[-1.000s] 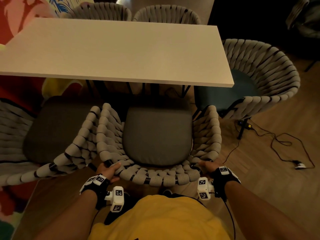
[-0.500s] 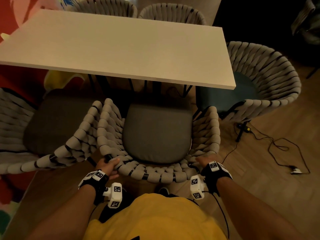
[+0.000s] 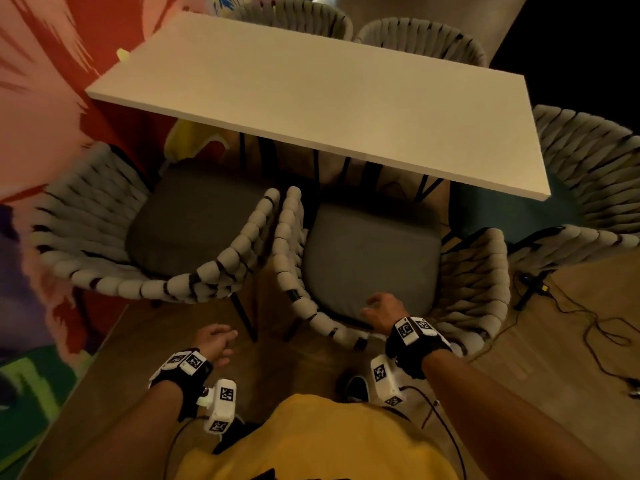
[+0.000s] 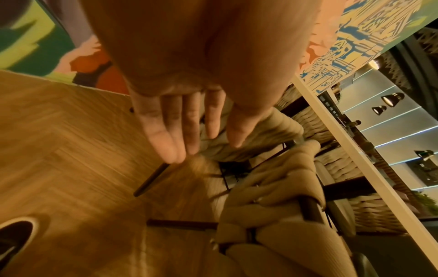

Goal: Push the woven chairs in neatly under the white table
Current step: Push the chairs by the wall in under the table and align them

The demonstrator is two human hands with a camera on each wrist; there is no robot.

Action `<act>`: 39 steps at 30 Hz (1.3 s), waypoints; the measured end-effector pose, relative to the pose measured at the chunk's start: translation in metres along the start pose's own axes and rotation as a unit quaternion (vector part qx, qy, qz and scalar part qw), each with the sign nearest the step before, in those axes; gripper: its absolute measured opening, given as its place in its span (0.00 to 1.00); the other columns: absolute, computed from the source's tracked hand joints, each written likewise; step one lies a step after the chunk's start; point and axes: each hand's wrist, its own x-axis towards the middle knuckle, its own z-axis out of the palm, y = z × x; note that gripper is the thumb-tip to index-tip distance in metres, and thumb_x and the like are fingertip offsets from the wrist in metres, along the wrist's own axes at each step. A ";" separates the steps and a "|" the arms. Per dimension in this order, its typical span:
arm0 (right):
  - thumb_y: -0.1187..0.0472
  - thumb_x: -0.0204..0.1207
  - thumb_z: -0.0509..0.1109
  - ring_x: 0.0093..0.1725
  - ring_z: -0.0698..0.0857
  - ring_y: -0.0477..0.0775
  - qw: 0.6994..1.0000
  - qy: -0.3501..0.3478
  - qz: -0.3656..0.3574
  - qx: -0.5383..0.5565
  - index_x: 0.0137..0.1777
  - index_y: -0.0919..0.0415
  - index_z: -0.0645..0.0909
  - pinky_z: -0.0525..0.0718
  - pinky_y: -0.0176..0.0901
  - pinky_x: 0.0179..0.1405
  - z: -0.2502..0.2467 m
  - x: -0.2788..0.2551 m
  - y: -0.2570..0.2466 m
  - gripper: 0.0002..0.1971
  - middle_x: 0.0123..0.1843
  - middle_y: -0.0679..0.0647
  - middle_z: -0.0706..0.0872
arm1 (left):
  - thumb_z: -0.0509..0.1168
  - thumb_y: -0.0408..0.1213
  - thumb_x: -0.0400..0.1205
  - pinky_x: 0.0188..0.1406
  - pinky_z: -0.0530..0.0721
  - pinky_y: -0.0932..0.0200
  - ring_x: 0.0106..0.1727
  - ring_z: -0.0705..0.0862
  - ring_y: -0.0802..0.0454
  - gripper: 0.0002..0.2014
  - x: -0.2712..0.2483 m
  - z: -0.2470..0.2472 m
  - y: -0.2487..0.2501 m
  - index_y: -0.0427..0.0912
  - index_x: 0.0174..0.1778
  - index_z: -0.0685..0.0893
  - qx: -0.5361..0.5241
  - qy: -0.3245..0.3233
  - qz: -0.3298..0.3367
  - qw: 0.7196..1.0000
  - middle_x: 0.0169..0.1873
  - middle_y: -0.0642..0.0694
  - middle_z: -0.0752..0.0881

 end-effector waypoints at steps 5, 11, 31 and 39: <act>0.55 0.74 0.72 0.56 0.86 0.59 0.999 -0.032 -0.029 -0.017 0.60 0.55 0.82 0.85 0.48 0.54 0.060 -0.016 -0.079 0.15 0.55 0.56 0.86 | 0.66 0.29 0.82 0.29 0.74 0.62 0.31 0.76 0.50 0.11 0.010 -0.090 -0.015 0.35 0.60 0.80 0.035 0.002 0.033 0.999 0.36 0.41 0.81; 0.53 0.74 0.71 0.57 0.84 0.58 0.992 -0.017 -0.078 -0.101 0.59 0.54 0.82 0.78 0.42 0.47 0.120 -0.032 -0.164 0.14 0.54 0.53 0.81 | 0.69 0.31 0.80 0.45 0.83 0.53 0.46 0.84 0.42 0.11 0.028 -0.188 0.000 0.36 0.58 0.83 0.139 0.009 0.109 0.984 0.55 0.34 0.86; 0.56 0.76 0.74 0.75 0.71 0.71 0.975 0.036 0.147 0.162 0.85 0.58 0.38 0.77 0.59 0.69 0.196 0.023 -0.328 0.50 0.80 0.69 0.64 | 0.62 0.44 0.84 0.81 0.61 0.50 0.81 0.65 0.45 0.28 0.157 -0.315 0.126 0.54 0.81 0.64 0.706 -0.028 0.196 0.680 0.81 0.45 0.65; 0.54 0.74 0.76 0.61 0.83 0.69 0.956 0.045 0.188 0.219 0.84 0.53 0.34 0.87 0.51 0.37 0.215 0.033 -0.337 0.54 0.73 0.66 0.74 | 0.63 0.49 0.81 0.80 0.62 0.42 0.79 0.68 0.46 0.26 0.210 -0.353 0.150 0.65 0.76 0.68 0.787 -0.083 0.201 0.578 0.80 0.48 0.68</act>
